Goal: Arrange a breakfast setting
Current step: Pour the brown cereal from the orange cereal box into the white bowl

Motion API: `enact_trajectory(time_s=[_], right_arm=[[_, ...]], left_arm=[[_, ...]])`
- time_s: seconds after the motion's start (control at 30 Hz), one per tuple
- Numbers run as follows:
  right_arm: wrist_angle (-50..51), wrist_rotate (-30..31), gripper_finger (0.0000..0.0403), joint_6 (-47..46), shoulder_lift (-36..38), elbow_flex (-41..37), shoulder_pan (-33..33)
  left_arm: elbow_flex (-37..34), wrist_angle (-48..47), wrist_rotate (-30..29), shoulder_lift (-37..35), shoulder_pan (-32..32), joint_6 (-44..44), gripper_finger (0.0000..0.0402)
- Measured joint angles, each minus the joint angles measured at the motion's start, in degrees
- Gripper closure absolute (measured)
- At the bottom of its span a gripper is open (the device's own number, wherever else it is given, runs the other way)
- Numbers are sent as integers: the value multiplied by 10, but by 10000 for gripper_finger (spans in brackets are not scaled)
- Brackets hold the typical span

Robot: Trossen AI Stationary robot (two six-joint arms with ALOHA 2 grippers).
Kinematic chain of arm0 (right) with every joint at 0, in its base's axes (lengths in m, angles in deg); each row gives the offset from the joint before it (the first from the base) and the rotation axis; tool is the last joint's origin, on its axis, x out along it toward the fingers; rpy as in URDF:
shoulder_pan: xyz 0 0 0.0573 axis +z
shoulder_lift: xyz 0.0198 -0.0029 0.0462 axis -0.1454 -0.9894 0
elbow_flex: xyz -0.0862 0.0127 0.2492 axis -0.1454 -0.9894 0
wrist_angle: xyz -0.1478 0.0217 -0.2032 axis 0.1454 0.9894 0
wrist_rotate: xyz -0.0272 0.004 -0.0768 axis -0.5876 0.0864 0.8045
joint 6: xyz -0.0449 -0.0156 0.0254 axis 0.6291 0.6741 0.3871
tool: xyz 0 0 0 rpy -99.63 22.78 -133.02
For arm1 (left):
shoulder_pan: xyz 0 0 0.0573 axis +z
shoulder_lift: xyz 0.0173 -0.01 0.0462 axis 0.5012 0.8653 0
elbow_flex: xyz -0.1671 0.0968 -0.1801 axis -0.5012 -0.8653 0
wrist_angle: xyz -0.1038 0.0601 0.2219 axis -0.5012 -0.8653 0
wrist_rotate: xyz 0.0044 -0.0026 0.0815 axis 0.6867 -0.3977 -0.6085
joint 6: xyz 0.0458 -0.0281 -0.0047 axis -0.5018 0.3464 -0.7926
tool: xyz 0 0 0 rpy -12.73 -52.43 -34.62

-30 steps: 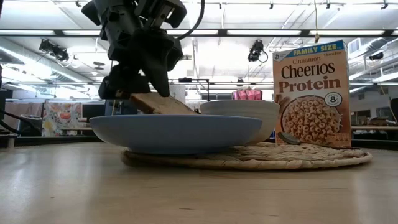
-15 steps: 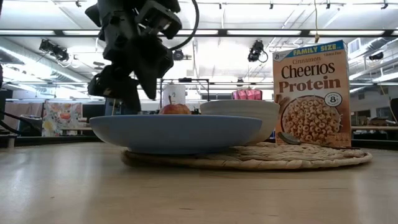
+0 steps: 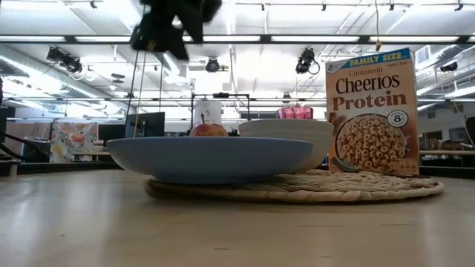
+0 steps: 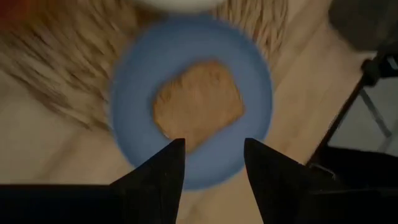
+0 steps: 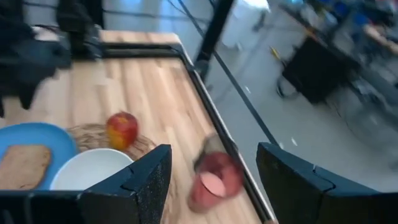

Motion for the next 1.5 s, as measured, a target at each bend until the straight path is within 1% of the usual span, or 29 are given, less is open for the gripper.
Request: enact_trajectory(time_s=[0.13,0.23,0.37,0.43,0.53,0.6,0.7,0.8,0.9,1.0,1.07,1.17,1.27,1.37,1.5], right_arm=[[119,0,153,-23,-50,112,-54],[184,4,141,-33,-70,166,-104],[221,-4,122,-57,-68,175,-179],[236,-28,114,-60,-68,166,-214],[239,-67,109,-15,-78,145,-257],[233,-94,108,20,-94,133,-290],[225,-122,109,74,-119,127,-344],[220,-148,116,117,-140,127,-392],[222,-179,127,146,-159,127,-435],[225,-181,141,158,-183,127,-470],[232,-204,152,159,-197,127,-487],[248,-241,169,163,-215,127,-501],[272,-247,194,165,-231,127,-509],[306,-257,228,166,-240,127,-517],[338,-277,285,152,-243,127,-520]], left_arm=[[28,-23,-74,-45,16,-70,230],[31,-21,-143,-98,29,-120,230],[31,20,-215,-159,32,-203,230],[31,50,-226,-178,32,-244,230],[31,103,-226,-200,32,-308,230],[31,154,-222,-208,32,-352,230],[31,231,-185,-219,32,-403,230],[31,285,-136,-234,21,-431,230],[31,307,-114,-249,3,-450,230],[31,314,-112,-262,-18,-464,230],[31,324,-112,-269,-28,-466,230],[31,323,-112,-278,-37,-466,230],[31,315,-114,-284,-38,-474,230],[31,318,-117,-286,-37,-480,230],[31,313,-126,-285,-37,-490,230]])
